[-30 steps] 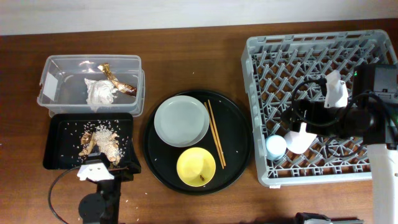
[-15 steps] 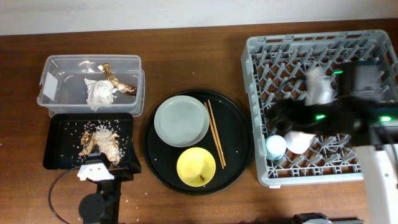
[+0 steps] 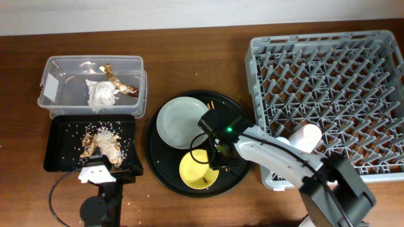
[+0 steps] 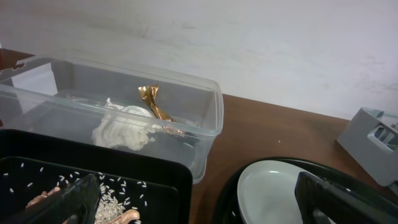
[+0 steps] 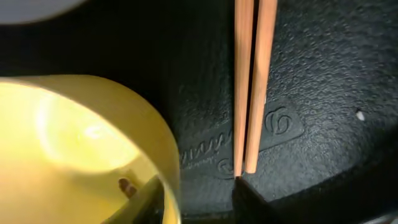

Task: Sort waste into correct bins and load items into the dishwasher rack
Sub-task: 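Grasp the yellow bowl with the right gripper, then carry the yellow bowl into the rack and release it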

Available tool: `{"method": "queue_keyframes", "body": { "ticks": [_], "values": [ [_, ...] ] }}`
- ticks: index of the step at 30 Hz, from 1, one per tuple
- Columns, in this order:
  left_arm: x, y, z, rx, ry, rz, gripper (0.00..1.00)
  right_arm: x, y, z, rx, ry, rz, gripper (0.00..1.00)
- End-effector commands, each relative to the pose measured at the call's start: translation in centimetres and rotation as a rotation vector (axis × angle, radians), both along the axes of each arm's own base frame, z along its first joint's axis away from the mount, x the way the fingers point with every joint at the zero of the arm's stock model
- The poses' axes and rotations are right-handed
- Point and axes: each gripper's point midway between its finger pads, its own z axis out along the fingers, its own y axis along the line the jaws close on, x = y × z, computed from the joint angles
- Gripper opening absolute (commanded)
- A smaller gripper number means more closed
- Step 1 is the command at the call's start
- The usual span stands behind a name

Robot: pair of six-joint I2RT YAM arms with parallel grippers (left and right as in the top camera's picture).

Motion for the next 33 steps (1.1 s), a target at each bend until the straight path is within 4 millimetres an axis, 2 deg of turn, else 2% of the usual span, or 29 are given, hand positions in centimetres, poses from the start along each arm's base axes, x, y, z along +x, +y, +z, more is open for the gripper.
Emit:
{"method": "queue_keyframes", "body": {
  "ticks": [1,2,6,8,9,10,11,12,13,14,15,17,19,21,23,24,27,30,32,33],
  "values": [
    [0.0,-0.2,-0.2,0.02,0.0,-0.009,0.99,-0.4,-0.2,-1.0,-0.022,0.026,-0.01,0.09],
    [0.0,-0.2,-0.2,0.02,0.0,-0.009,0.99,-0.4,-0.2,-1.0,-0.022,0.026,-0.009,0.04],
    [0.0,-0.2,-0.2,0.019,0.0,-0.009,0.99,-0.5,-0.3,-0.8,-0.024,0.024,-0.006,0.04],
    [0.0,-0.2,-0.2,0.02,0.0,-0.009,0.99,0.4,-1.2,1.1,-0.054,-0.049,-0.011,0.04],
    [0.0,-0.2,-0.2,0.02,0.0,-0.009,0.99,2.0,-2.7,4.0,-0.108,-0.173,-0.03,0.04],
    [0.0,-0.2,-0.2,0.019,0.0,-0.009,0.99,4.3,-5.7,8.6,-0.203,-0.368,-0.117,0.04],
    [0.0,-0.2,-0.2,0.02,0.0,-0.009,0.99,5.4,-7.6,11.4,-0.25,-0.486,-0.165,0.04],
    [0.0,-0.2,-0.2,0.02,0.0,-0.009,0.99,6.9,-10.4,15.6,-0.324,-0.668,-0.241,0.04],
    [0.0,-0.2,-0.2,0.02,0.0,-0.009,0.99,7.8,-14.2,20.2,-0.425,-0.868,-0.355,0.04],
    [0.0,-0.2,-0.2,0.02,0.0,-0.009,0.99,8.0,-17.8,23.7,-0.529,-1.0,-0.468,0.04],
    [0.0,-0.2,-0.2,0.02,0.0,-0.009,0.99,8.0,-20.2,25.6,-0.609,-1.065,-0.534,0.04],
    [0.0,-0.2,-0.2,0.02,0.0,-0.009,0.99,8.4,-23.9,27.1,-0.743,-1.089,-0.606,0.04],
    [0.0,-0.2,-0.2,0.02,0.0,-0.009,0.99,9.8,-27.6,26.5,-0.863,-1.027,-0.643,0.04],
    [0.0,-0.2,-0.2,0.019,0.0,-0.009,0.99,11.6,-31.2,25.0,-0.976,-0.948,-0.669,0.04],
    [0.0,-0.2,-0.2,0.02,0.0,-0.009,0.99,13.3,-33.5,23.2,-1.051,-0.88,-0.655,0.04],
    [0.0,-0.2,-0.2,0.02,0.0,-0.009,0.99,14.0,-34.4,21.6,-1.084,-0.833,-0.64,0.04],
    [0.0,-0.2,-0.2,0.02,0.0,-0.009,0.99,15.4,-35.3,17.1,-1.153,-0.701,-0.555,0.04],
    [0.0,-0.2,-0.2,0.02,0.0,-0.009,0.99,16.0,-35.3,13.9,-1.191,-0.607,-0.468,0.04],
    [0.0,-0.2,-0.2,0.02,0.0,-0.009,0.99,15.9,-35.3,13.3,-1.198,-0.584,-0.452,0.04],
    [0.0,-0.2,-0.2,0.02,0.0,-0.009,0.99,15.6,-35.6,13.8,-1.235,-0.585,-0.458,0.04]
  ]
}}
